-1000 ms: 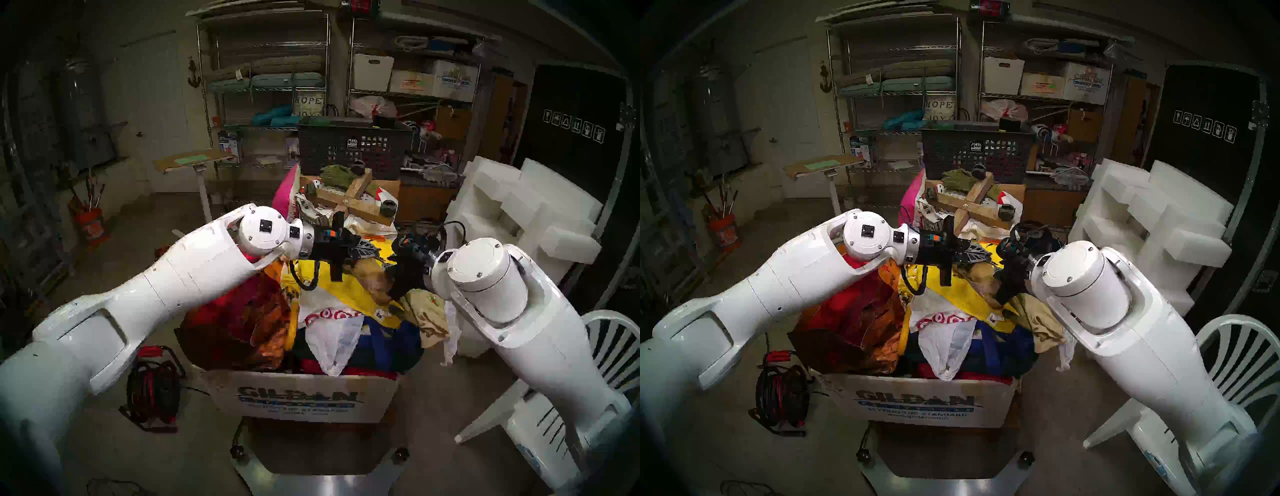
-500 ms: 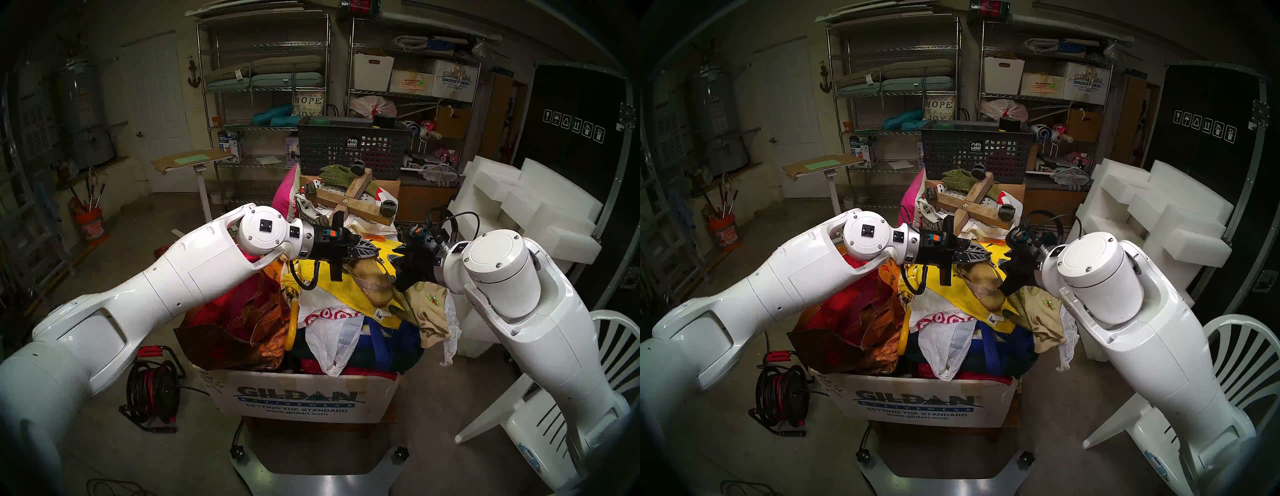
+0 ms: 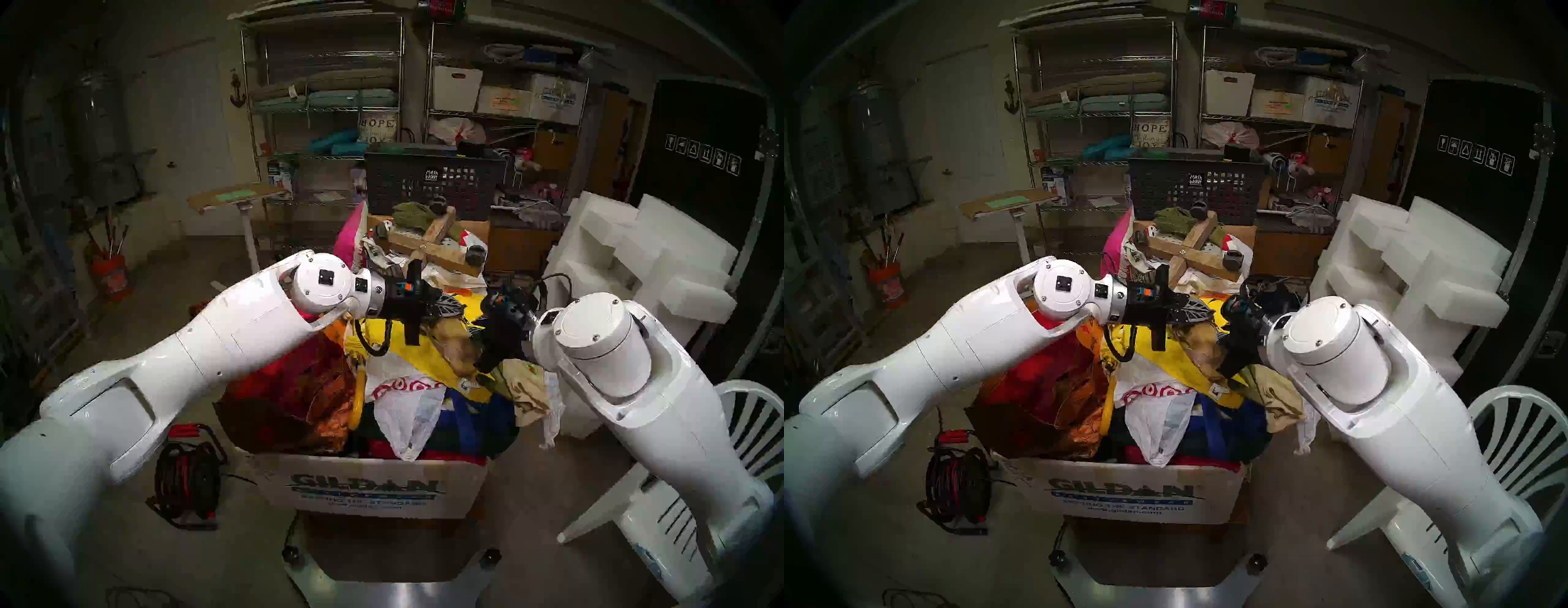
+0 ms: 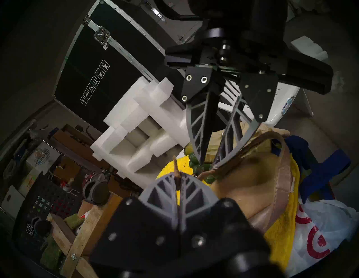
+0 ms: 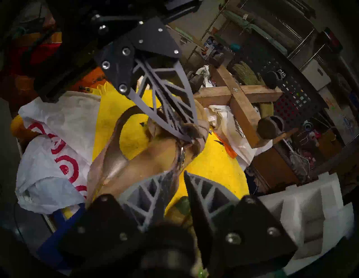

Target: Unbuckle a shoe

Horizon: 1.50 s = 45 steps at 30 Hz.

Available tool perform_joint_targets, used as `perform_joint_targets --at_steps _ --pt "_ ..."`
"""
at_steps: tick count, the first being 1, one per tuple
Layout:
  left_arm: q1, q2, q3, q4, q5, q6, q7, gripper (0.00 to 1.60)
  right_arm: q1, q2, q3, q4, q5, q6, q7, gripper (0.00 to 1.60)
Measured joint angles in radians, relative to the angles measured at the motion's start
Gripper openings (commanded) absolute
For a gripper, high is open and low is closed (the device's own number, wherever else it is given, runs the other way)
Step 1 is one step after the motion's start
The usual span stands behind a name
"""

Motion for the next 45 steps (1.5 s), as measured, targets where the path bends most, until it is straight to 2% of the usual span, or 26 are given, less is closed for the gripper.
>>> perform_joint_targets --at_steps 11,15,17,18,19,31,32,33,36,38,44,45 --pt "0.000 0.001 0.000 0.000 -0.002 0.000 0.000 0.00 0.018 -0.022 -0.020 0.019 -0.032 -0.009 -0.018 0.70" --pt "0.000 0.002 0.000 -0.001 -0.002 0.000 0.000 0.00 0.023 -0.028 -0.027 0.026 -0.039 -0.011 -0.019 0.63" --pt "0.000 0.002 0.000 -0.002 -0.002 0.000 0.000 0.00 0.027 -0.031 -0.031 0.029 -0.041 -0.014 -0.019 0.48" --pt "0.000 0.003 0.000 -0.002 -0.002 0.000 0.000 0.00 0.028 -0.032 -0.033 0.031 -0.044 -0.016 -0.019 0.14" --pt "0.000 0.003 0.000 -0.002 -0.002 0.000 0.000 0.00 0.029 -0.033 -0.035 0.032 -0.045 -0.017 -0.019 0.00" --pt "-0.002 0.003 0.000 0.000 -0.004 -0.001 -0.003 0.00 0.033 -0.037 -0.043 0.034 -0.068 -0.034 -0.024 0.00" --pt "-0.003 0.002 0.000 0.000 -0.004 -0.001 -0.004 0.13 0.033 -0.037 -0.042 0.033 -0.070 -0.036 -0.025 0.00" --pt "-0.003 0.002 0.000 0.001 -0.005 -0.001 -0.005 0.45 0.033 -0.037 -0.042 0.033 -0.070 -0.036 -0.025 0.00" --pt "-0.005 -0.002 0.002 0.004 -0.005 -0.001 -0.011 0.71 0.031 -0.038 -0.040 0.031 -0.071 -0.039 -0.026 0.00" --pt "-0.005 -0.005 0.003 0.006 -0.006 -0.001 -0.015 1.02 0.030 -0.039 -0.038 0.030 -0.072 -0.041 -0.026 0.00" --pt "-0.007 -0.009 0.004 0.008 -0.006 0.000 -0.019 1.07 0.024 -0.039 -0.033 0.029 -0.074 -0.043 -0.026 0.00" --pt "-0.007 -0.009 0.004 0.008 -0.006 0.000 -0.019 1.19 0.023 -0.039 -0.032 0.029 -0.074 -0.043 -0.026 0.00"
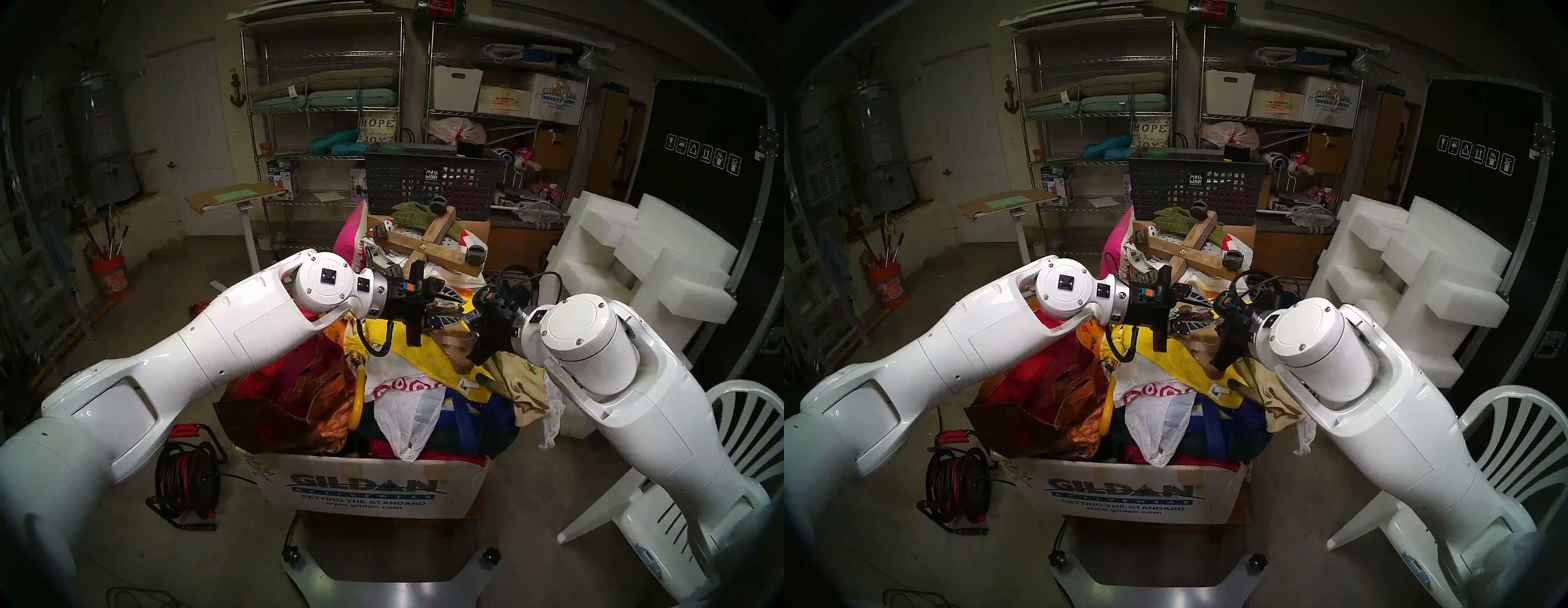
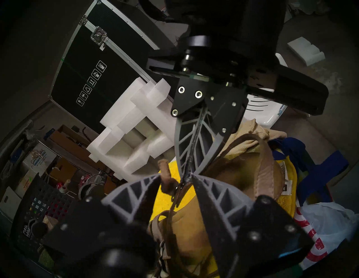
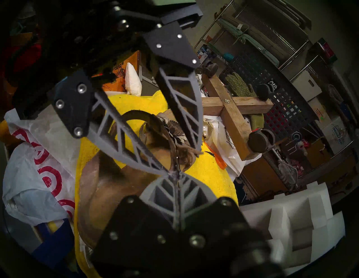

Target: Unbuckle a shoe

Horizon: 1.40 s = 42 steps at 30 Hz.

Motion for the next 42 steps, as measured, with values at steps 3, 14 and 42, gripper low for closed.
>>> perform_joint_targets --at_steps 3,14,42 --pt "0.000 0.000 -0.001 -0.001 0.001 0.003 0.002 1.22 -0.003 0.000 0.003 0.001 -0.002 0.000 -0.001 0.00" --pt "0.000 0.015 0.002 -0.011 0.012 0.024 0.006 1.05 -0.011 -0.003 0.021 0.002 -0.005 -0.001 -0.006 0.00" --pt "-0.005 -0.007 0.005 0.035 0.080 0.019 0.036 0.00 -0.034 0.019 0.039 -0.017 0.026 -0.017 -0.003 0.00"
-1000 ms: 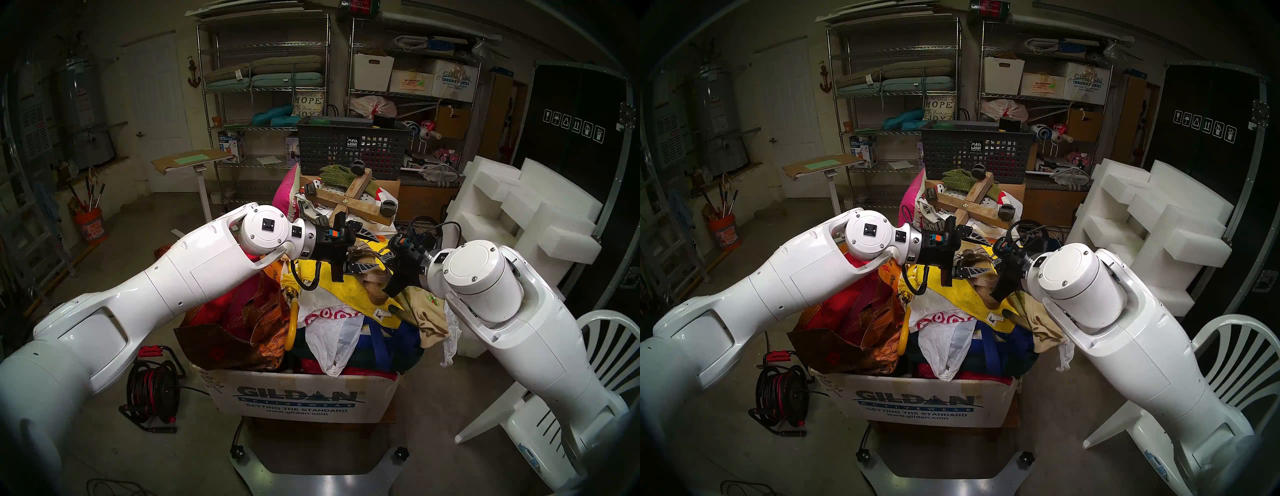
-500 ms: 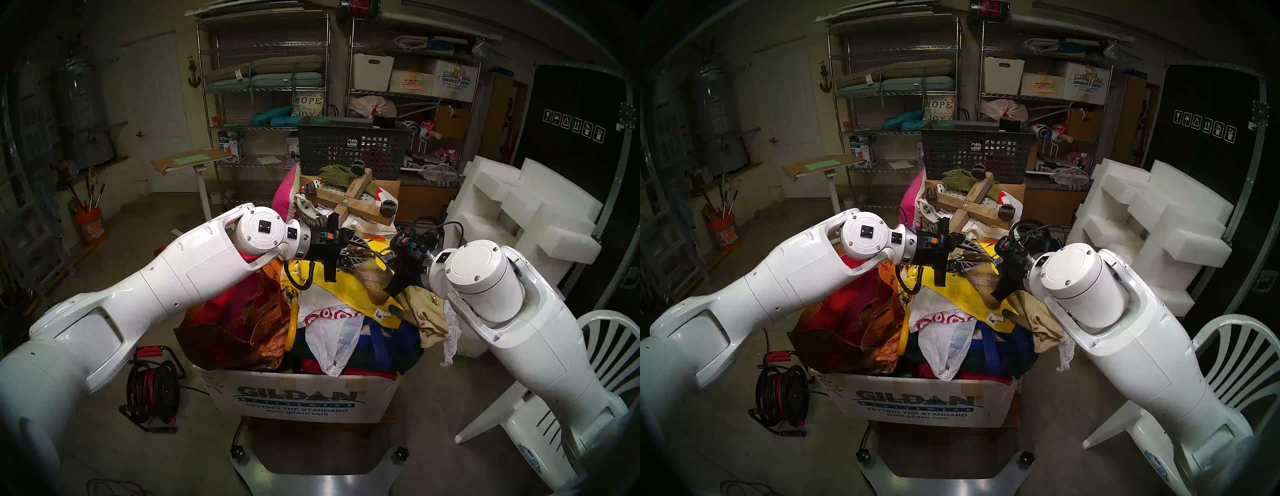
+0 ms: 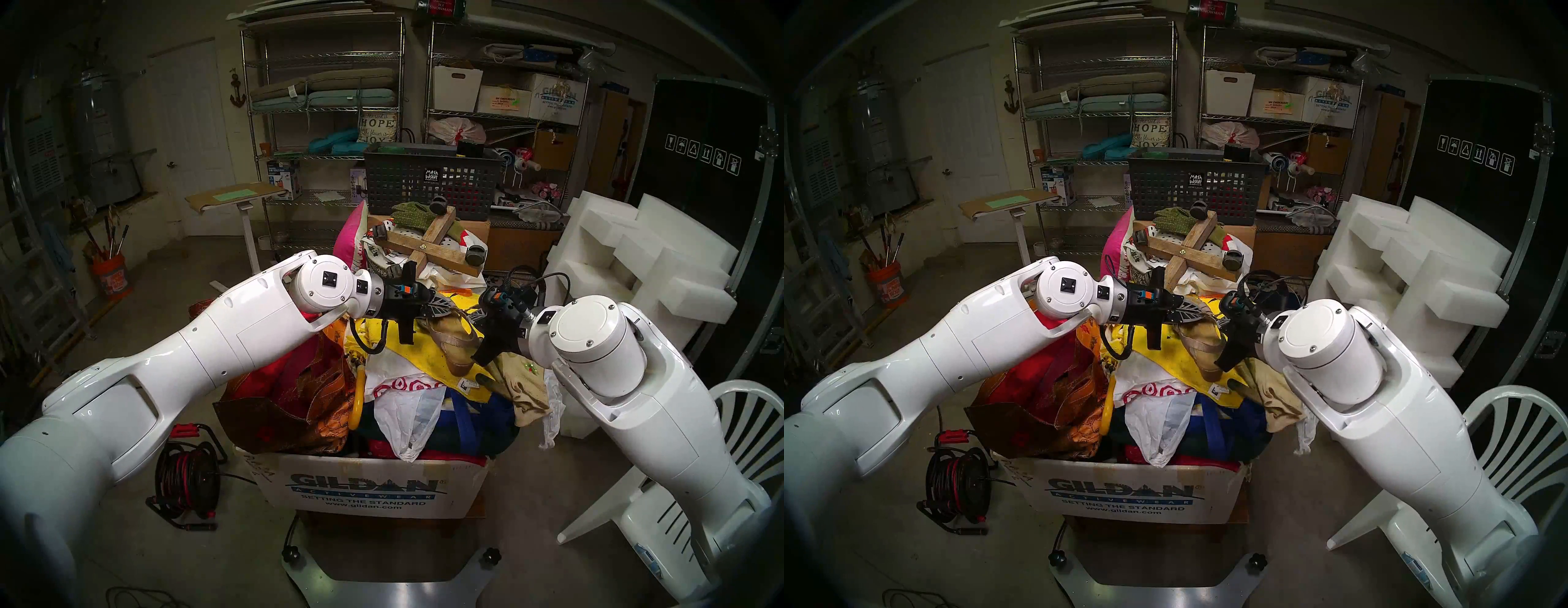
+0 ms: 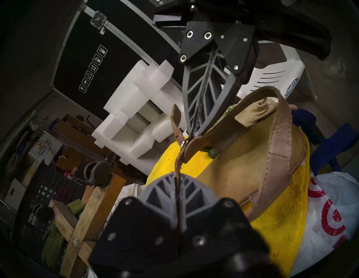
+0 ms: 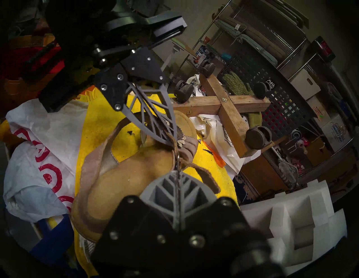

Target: Unbuckle a shoe

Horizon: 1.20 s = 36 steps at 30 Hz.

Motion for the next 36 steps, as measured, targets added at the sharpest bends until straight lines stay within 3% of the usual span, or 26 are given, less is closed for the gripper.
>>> perform_joint_targets --at_steps 36 --pt "0.019 0.033 -0.006 -0.040 -0.035 -0.024 -0.041 0.00 0.001 -0.066 0.000 0.008 -0.043 0.075 -0.062 0.00"
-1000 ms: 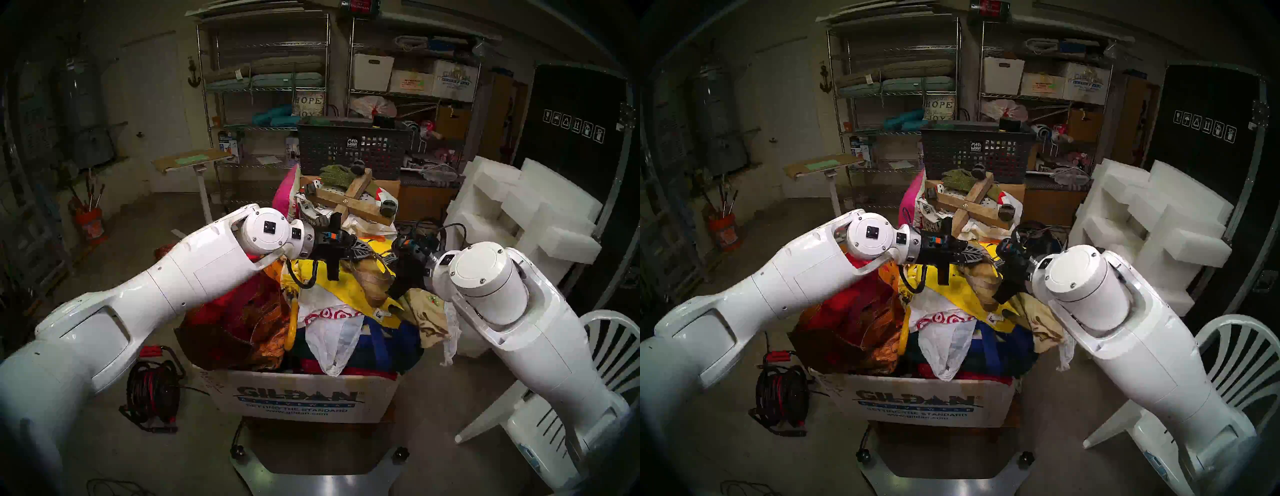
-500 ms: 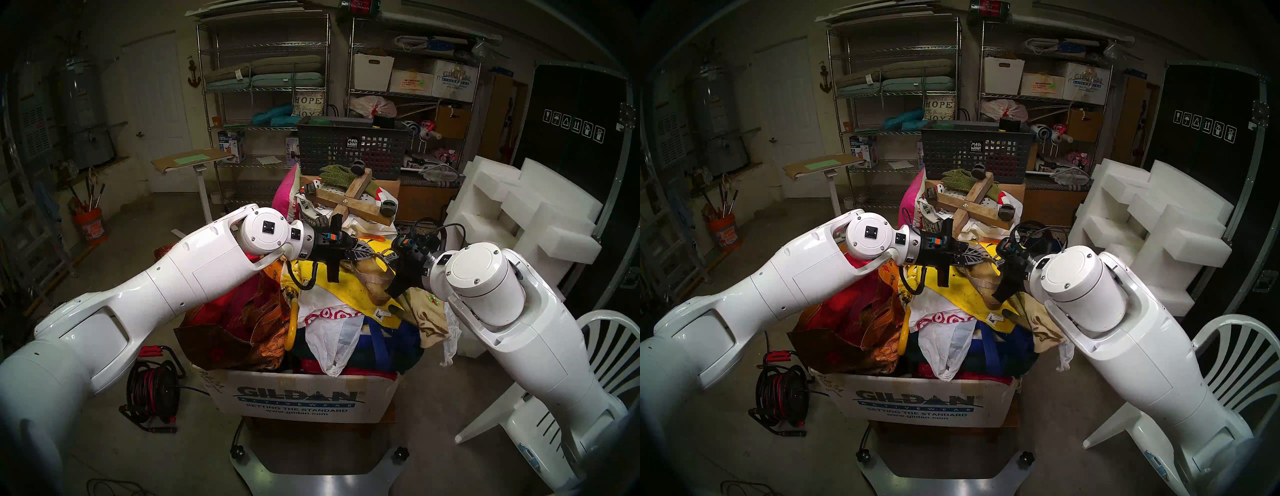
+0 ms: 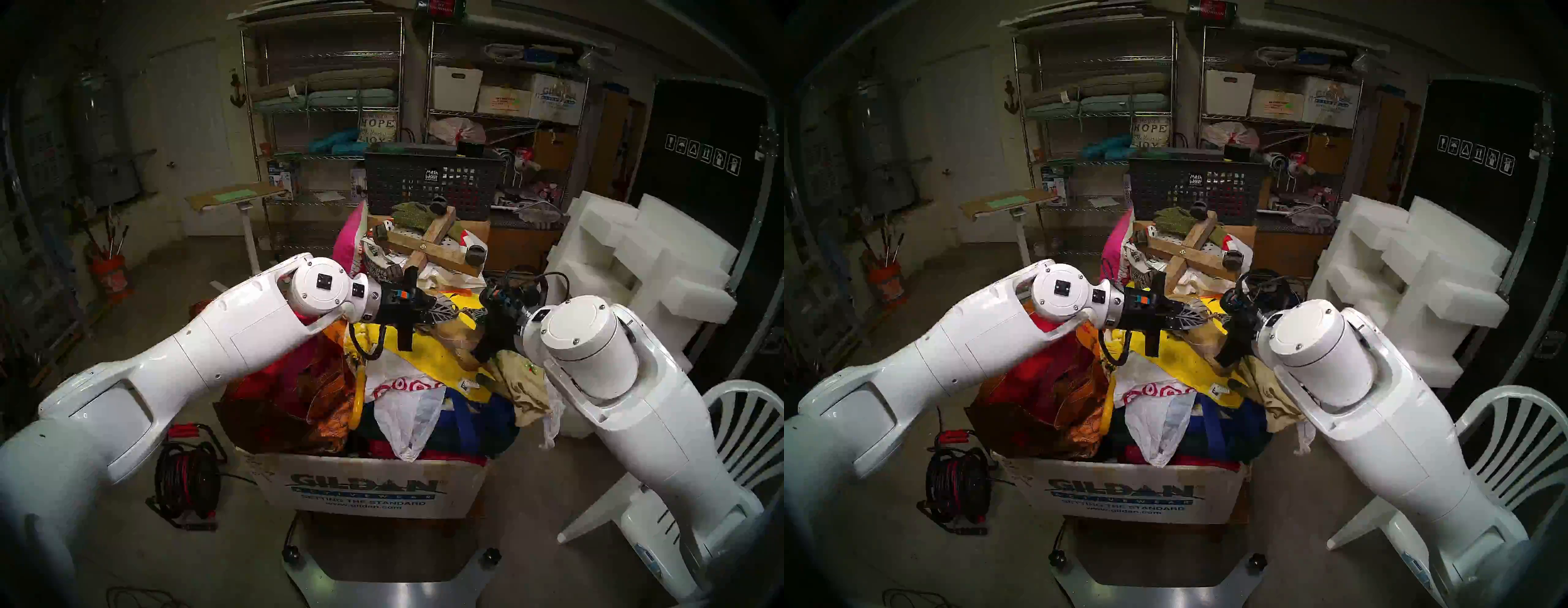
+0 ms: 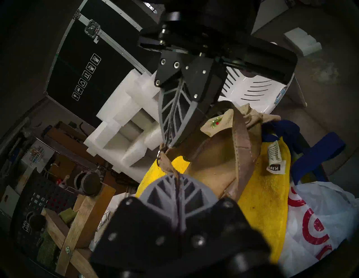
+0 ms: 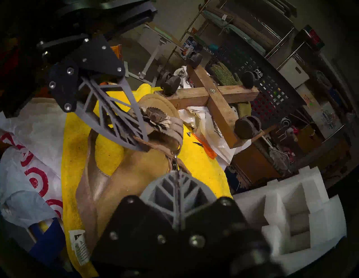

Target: Unbuckle a shoe

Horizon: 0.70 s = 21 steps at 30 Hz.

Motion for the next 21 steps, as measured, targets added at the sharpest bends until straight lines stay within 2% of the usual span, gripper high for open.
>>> perform_joint_targets --at_steps 21 --pt "0.007 0.034 0.000 -0.035 -0.007 0.001 0.013 0.00 -0.011 -0.013 0.005 -0.001 -0.012 0.000 -0.007 0.00"
